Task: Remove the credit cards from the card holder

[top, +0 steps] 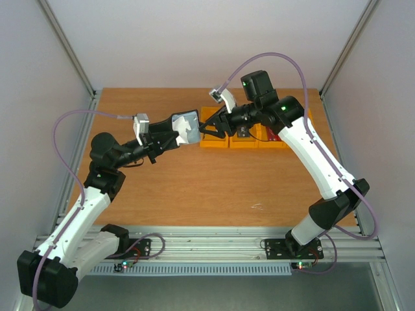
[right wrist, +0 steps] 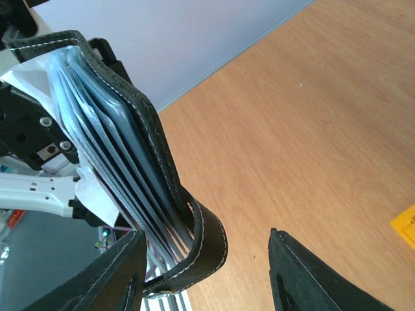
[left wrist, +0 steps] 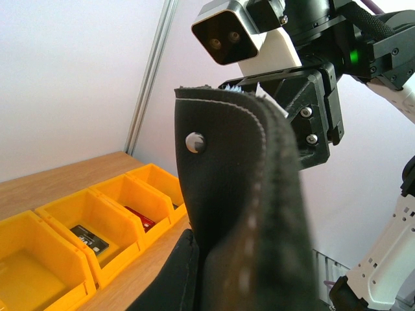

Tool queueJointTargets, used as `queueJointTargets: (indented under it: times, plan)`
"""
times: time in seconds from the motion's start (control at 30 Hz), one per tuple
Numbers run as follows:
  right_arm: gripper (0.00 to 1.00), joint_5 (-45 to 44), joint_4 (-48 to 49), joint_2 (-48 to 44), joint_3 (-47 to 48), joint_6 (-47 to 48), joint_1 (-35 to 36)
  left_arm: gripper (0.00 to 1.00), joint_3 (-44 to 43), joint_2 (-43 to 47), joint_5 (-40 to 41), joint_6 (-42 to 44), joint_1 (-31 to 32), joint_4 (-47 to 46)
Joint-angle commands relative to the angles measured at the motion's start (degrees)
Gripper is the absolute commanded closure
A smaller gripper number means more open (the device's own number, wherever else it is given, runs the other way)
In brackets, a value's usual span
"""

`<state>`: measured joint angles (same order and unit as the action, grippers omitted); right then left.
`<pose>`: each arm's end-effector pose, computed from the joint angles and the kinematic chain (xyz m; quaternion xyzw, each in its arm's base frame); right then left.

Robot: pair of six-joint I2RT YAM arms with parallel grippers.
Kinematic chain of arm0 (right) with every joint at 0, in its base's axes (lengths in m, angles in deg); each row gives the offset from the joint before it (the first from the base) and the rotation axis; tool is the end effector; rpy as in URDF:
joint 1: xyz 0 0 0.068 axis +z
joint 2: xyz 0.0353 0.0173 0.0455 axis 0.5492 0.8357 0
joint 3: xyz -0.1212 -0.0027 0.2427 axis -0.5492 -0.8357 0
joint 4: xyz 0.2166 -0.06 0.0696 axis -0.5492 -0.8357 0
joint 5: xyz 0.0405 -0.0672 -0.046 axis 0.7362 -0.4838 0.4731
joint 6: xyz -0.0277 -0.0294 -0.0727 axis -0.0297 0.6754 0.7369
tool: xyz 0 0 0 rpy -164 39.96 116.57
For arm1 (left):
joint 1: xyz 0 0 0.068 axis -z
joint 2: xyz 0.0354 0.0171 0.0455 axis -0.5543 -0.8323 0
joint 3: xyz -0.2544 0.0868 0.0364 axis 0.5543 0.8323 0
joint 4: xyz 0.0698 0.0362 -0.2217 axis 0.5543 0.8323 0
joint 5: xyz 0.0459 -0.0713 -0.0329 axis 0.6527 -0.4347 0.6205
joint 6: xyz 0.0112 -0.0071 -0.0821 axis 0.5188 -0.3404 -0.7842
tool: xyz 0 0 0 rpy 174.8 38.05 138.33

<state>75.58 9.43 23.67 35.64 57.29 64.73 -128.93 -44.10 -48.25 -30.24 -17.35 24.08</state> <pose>0.2461 0.2075 0.4056 -0.5620 0.6507 0.3329 0.3871 0.1806 -0.1091 0.3578 0.2695 0.6120 -0.4870 0.5619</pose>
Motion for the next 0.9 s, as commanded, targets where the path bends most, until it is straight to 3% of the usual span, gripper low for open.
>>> queueJointTargets:
  times: [0.0, 0.33, 0.73, 0.87]
  plan:
    - [0.48, -1.93, -4.59, 0.83, 6.39, 3.12, -0.31, 1.0, -1.46, 0.66, -1.06, 0.3, -0.05, -4.54]
    - [0.44, 1.87, -5.78, 1.82, 6.27, 2.74, 1.28, 1.0, -1.39, 0.57, -0.66, 0.31, 0.04, -4.82]
    - [0.5, -7.68, -7.59, 2.12, 7.3, 3.06, 1.45, 1.0, -1.33, 0.66, -1.14, 0.7, 0.38, -4.94]
    - [0.48, -6.48, -9.82, 3.84, 9.79, 2.72, 1.82, 1.0, -1.33, 0.57, -1.04, 0.83, 0.51, -4.95]
